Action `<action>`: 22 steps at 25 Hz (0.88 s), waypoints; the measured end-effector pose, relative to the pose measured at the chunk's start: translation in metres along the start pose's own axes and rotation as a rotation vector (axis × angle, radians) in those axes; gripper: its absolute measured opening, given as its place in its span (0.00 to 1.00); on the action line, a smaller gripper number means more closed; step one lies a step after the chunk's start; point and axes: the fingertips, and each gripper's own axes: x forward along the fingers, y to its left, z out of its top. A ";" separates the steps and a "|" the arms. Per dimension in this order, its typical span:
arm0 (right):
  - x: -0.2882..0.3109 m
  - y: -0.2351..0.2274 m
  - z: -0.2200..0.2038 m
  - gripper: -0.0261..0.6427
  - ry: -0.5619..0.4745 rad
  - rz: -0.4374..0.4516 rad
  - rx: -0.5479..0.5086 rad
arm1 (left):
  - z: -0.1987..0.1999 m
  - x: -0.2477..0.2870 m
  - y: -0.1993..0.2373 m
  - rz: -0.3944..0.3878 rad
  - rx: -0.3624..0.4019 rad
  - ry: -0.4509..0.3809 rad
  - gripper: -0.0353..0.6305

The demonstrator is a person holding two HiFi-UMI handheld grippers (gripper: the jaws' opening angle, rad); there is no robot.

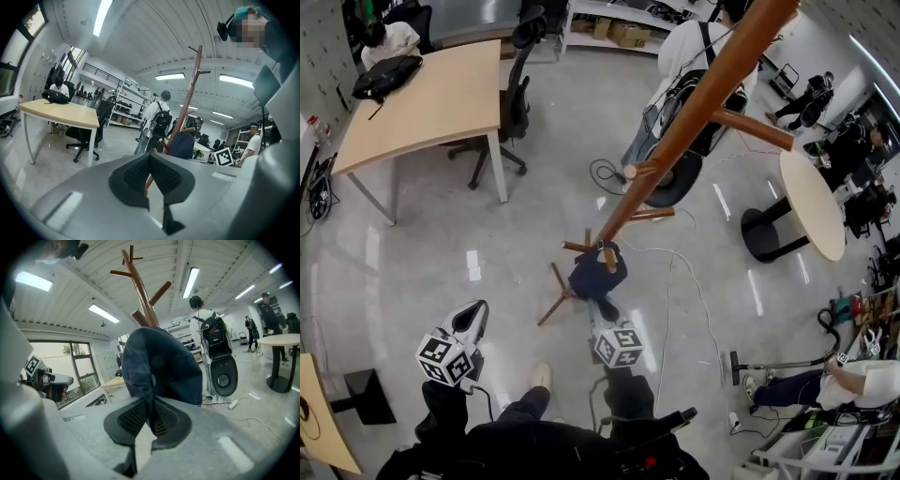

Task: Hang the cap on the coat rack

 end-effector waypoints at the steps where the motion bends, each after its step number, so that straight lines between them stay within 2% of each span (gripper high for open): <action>1: -0.001 -0.001 0.000 0.06 0.000 -0.007 -0.006 | 0.000 0.000 -0.001 -0.004 0.001 -0.001 0.06; 6: -0.015 -0.003 0.002 0.08 -0.008 -0.035 -0.017 | -0.002 -0.004 -0.012 -0.020 0.004 -0.006 0.06; 13: -0.039 0.008 0.015 0.14 -0.059 -0.024 -0.010 | 0.000 -0.019 -0.027 -0.034 0.012 -0.021 0.06; 22: -0.066 0.014 0.024 0.38 -0.114 -0.041 0.016 | -0.002 -0.038 -0.052 -0.053 0.031 -0.041 0.06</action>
